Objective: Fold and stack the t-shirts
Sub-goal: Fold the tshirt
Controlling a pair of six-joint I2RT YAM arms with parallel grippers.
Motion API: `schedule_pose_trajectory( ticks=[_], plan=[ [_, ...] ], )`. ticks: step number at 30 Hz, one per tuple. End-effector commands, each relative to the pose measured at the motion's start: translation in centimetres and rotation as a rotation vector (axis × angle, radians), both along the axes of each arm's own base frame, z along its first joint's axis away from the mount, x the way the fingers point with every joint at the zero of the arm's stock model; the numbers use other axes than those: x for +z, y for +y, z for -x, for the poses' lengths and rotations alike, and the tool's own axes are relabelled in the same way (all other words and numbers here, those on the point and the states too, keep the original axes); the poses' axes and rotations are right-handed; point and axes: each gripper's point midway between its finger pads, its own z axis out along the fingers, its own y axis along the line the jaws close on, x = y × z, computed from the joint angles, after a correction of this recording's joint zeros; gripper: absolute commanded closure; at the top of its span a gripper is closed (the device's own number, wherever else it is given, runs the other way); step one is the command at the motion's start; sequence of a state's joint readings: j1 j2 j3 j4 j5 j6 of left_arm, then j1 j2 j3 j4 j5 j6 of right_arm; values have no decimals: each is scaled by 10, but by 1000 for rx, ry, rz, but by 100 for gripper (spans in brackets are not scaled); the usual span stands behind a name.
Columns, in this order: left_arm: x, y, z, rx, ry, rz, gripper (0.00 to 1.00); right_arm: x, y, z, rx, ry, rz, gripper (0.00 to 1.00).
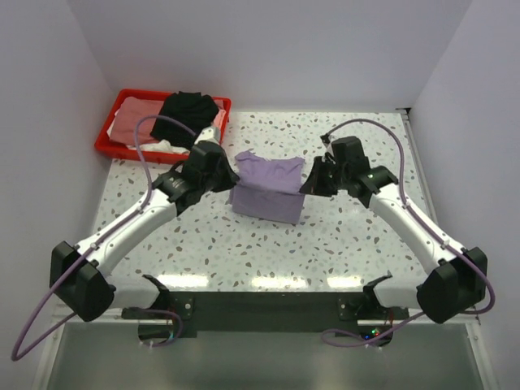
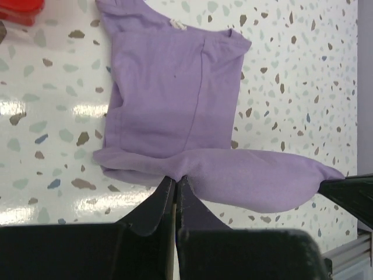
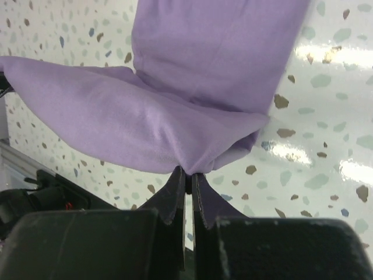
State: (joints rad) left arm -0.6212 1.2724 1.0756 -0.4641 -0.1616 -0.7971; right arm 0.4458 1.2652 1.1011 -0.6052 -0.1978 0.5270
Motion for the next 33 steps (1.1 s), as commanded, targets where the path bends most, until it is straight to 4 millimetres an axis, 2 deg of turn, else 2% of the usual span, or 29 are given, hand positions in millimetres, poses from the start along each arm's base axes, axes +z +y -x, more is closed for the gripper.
schedule_pose_trajectory(
  ticks=[1, 2, 4, 7, 11, 12, 14, 15, 17, 18, 19, 20, 21, 22, 23, 24, 25, 26, 27, 28, 29, 30, 31, 32, 33],
  plan=[
    [34, 0, -36, 8, -101, 13, 100, 29, 11, -25, 56, -76, -77, 100],
    [34, 0, -41, 9, -100, 16, 100, 24, 13, -30, 60, -56, -79, 100],
    [35, 6, -55, 40, -100, 16, 100, 27, 11, -40, 61, -54, -95, 100],
    [39, 11, -74, 54, -125, 20, 100, 23, 9, -57, 52, -39, -104, 100],
    [38, 14, -99, 59, -134, 12, 100, 11, 5, -78, 25, -5, -118, 100],
    [27, 16, -107, 64, -114, 1, 100, 11, 5, -83, 26, -4, -126, 100],
    [27, 13, -118, 45, -119, 8, 100, -2, 2, -95, 10, 27, -122, 100],
    [12, 15, -127, 50, -91, -3, 100, -1, -1, -103, 1, 22, -127, 100],
    [12, 13, -140, 35, -90, 5, 100, -14, -1, -113, -4, 50, -129, 100],
    [-5, 11, -149, 32, -60, -7, 100, -12, -2, -121, -9, 43, -132, 100],
    [0, 8, -157, 23, -70, 1, 100, -25, -3, -127, -16, 73, -126, 100],
    [-5, 7, -164, 21, -64, -8, 100, -28, -5, -133, -24, 78, -126, 99],
    [-24, 8, -174, 25, -33, -26, 100, -27, -4, -141, -26, 75, -139, 98],
    [-18, 2, -183, 8, -46, -9, 100, -28, -7, -148, -34, 75, -151, 98],
    [-25, 1, -188, 7, -29, -18, 100, -43, -7, -154, -38, 106, -150, 97],
    [-49, 2, -196, 9, 16, -34, 100, -41, -7, -164, -46, 97, -154, 97],
    [-40, -2, -208, 7, -3, -24, 100, -44, -9, -169, -55, 102, -148, 96],
    [-47, -1, -211, 5, 18, -33, 96, -60, -11, -175, -70, 136, -139, 94],
    [-67, -2, -217, 4, 52, -47, 89, -59, -15, -185, -91, 124, -129, 92],
    [-62, -3, -226, 0, 37, -52, 63, -63, -16, -189, -102, 132, -122, 86],
    [-64, -3, -230, 3, 43, -58, 47, -66, -19, -194, -116, 131, -111, 83],
    [-65, -4, -240, 5, 40, -62, 30, -68, -19, -202, -123, 127, -103, 74],
    [-67, -4, -240, -4, 53, -78, 0, -67, -20, -206, -123, 117, -98, 31],
    [-66, -4, -241, -8, 53, -81, 0, -64, -20, -208, -123, 110, -96, 1],
    [-63, -5, -241, -12, 53, -81, 0, -56, -21, -210, -115, 88, -91, 1]
  ],
)
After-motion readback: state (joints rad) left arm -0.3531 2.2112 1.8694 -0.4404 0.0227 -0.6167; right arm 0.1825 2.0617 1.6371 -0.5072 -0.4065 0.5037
